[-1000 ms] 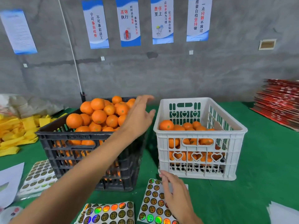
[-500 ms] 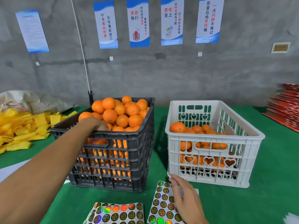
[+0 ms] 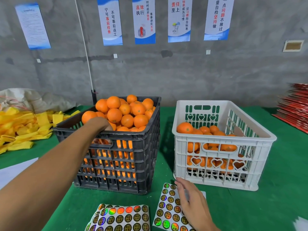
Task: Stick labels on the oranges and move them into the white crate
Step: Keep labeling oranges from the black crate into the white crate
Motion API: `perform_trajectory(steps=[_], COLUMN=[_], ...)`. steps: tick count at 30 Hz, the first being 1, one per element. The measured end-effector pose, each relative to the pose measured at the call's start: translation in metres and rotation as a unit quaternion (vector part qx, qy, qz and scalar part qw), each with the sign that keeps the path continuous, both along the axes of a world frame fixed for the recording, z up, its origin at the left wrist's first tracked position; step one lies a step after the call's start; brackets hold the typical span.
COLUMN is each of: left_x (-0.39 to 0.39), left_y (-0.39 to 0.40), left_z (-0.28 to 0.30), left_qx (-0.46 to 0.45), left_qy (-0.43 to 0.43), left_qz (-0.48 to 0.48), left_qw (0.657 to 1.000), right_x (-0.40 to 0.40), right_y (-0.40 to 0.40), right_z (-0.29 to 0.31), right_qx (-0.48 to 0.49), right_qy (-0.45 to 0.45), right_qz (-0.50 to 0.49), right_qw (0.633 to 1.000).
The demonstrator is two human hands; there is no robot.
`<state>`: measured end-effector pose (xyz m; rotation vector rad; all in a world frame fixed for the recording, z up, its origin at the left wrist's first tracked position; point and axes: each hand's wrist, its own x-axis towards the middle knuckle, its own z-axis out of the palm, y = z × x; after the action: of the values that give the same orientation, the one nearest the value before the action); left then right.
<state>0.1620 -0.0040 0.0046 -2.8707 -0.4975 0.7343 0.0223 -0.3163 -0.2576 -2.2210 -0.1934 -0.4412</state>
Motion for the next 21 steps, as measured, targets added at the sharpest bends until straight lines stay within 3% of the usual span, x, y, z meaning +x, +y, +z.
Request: perform_trajectory(steps=[6, 15, 17, 19, 21], left_x=[-0.006, -0.014, -0.012, -0.007, -0.008], left_y=[-0.003, -0.003, 0.001, 0.001, -0.003], left_z=[0.002, 0.004, 0.002, -0.001, -0.004], left_qx=[0.005, -0.014, -0.067, -0.169, -0.305], left_qy=[-0.078, -0.093, -0.095, -0.149, -0.288], left_qz=[-0.001, -0.030, -0.068, -0.116, -0.135], left_qw=[0.997, 0.995, 0.991, 0.967, 0.898], right_x=[-0.002, -0.007, -0.007, -0.008, -0.009], right_y=[0.000, 0.003, 0.002, 0.003, 0.004], right_z=[0.002, 0.009, 0.008, 0.008, 0.007], right_qx=[-0.009, -0.026, -0.031, -0.049, -0.097], right_qy=[-0.001, 0.010, 0.009, 0.004, -0.034], right_qz=[-0.006, -0.004, -0.005, -0.014, -0.057], right_qw=[1.000, 1.000, 0.999, 0.999, 0.993])
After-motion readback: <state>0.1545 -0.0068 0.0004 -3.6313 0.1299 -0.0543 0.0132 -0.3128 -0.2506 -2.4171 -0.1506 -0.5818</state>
